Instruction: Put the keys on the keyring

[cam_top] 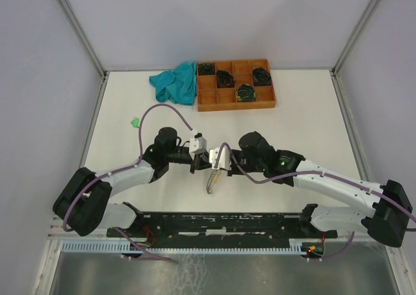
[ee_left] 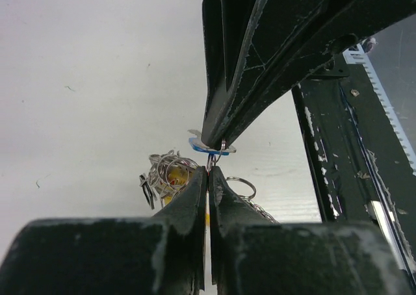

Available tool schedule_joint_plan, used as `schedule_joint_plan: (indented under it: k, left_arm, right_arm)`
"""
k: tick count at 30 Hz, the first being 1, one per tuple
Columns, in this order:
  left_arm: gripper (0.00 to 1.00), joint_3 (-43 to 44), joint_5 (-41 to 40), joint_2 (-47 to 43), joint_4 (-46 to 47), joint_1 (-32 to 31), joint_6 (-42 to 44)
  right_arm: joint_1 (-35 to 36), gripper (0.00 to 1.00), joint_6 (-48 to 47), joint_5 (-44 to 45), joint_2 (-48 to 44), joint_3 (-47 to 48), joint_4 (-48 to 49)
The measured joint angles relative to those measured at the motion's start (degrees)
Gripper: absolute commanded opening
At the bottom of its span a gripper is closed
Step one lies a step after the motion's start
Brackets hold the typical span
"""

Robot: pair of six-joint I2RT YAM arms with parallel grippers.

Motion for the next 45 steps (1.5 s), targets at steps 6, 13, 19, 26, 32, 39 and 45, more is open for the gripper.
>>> schedule_joint_plan:
  k: [6,13,19,26,32,39,45]
  left_arm:
    - [0.03,-1.6,-2.9,-2.3,5.2,0.7,-5.8]
    - [0.03,-3.8,-6.3,-2.5,10.6,0.7,-13.9]
    - [0.03,-6.0,-9.0,-2.8,16.0,0.7,-18.9]
    - [0.07,-8.2,-10.9,-2.8,21.0,0.7,-21.8]
    - [0.27,-8.6,-11.0,-2.8,22.2,0.9,-21.7]
    - [0.35,-9.1,-9.5,-2.9,19.9,0.9,-18.8]
    - [0.47,-8.7,-6.6,-2.9,15.2,0.9,-14.3]
  right_arm:
    - [0.0,0.01,1.7,1.6,-2.8,-2.2,2.4]
    - [0.0,0.01,3.0,1.6,-2.6,-3.0,4.5]
    - [0.0,0.01,3.5,1.6,-1.4,-4.2,6.9]
    - [0.0,0.01,3.8,2.5,-1.4,-5.6,10.0]
    - [0.0,0.01,3.3,2.9,-1.4,-5.6,10.2]
    - [0.0,0.01,1.8,2.1,-1.4,-4.0,5.5]
    - [0.0,0.01,0.6,0.6,-0.7,-1.3,3.4]
